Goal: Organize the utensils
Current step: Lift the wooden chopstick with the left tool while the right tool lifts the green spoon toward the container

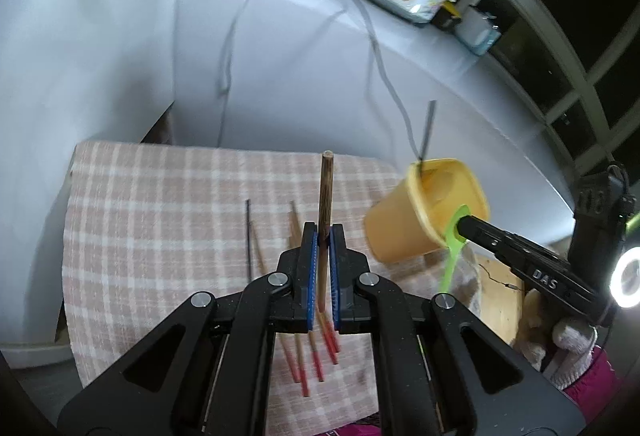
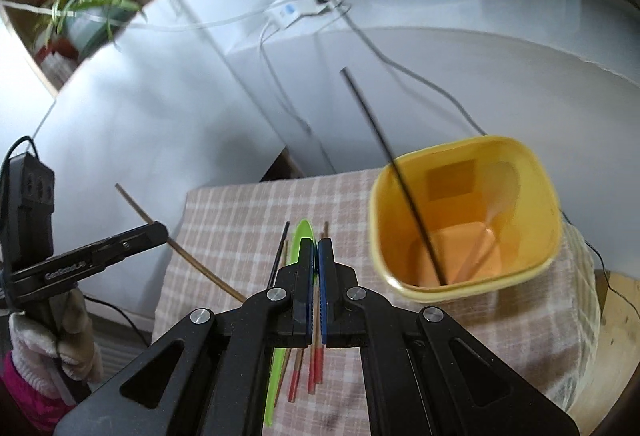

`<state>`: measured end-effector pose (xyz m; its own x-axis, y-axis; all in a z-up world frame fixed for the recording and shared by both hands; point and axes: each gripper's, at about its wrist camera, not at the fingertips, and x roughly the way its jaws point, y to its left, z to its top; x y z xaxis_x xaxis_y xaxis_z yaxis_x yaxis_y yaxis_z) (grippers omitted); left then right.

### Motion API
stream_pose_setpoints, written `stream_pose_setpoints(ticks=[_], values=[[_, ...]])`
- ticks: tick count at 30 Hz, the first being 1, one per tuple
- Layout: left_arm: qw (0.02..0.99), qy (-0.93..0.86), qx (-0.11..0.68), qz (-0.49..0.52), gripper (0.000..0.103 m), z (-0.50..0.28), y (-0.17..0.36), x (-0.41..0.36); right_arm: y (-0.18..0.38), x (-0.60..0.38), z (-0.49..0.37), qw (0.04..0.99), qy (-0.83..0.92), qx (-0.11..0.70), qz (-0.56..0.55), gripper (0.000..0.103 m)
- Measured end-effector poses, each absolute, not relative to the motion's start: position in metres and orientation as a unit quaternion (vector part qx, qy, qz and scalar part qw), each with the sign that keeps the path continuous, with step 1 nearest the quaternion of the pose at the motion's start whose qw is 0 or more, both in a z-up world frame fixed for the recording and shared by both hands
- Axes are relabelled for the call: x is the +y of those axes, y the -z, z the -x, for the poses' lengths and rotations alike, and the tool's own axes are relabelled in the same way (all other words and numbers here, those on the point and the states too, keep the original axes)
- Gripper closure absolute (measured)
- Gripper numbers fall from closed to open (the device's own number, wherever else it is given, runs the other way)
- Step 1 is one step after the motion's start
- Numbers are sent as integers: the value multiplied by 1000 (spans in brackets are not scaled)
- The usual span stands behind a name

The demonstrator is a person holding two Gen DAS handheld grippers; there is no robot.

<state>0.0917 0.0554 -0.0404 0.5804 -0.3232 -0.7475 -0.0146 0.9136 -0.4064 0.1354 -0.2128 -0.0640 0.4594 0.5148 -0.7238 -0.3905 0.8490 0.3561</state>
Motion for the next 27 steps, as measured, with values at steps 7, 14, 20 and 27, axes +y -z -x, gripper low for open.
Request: stream_pose_setpoints(ticks=[7, 14, 20, 27], values=[[881, 122, 423, 173, 99, -90, 8, 33, 45, -241, -129, 869, -241, 423, -89, 102], [885, 150, 406, 172, 99, -92, -15, 17, 33, -264, -130, 884, -217, 400, -108, 102], [888, 172, 390, 171, 99, -95, -33, 5, 22, -282, -133, 896, -196, 382, -116, 102], [890, 193, 377, 167, 99, -106, -49, -10, 12, -303, -141, 907, -171, 364, -121, 102]])
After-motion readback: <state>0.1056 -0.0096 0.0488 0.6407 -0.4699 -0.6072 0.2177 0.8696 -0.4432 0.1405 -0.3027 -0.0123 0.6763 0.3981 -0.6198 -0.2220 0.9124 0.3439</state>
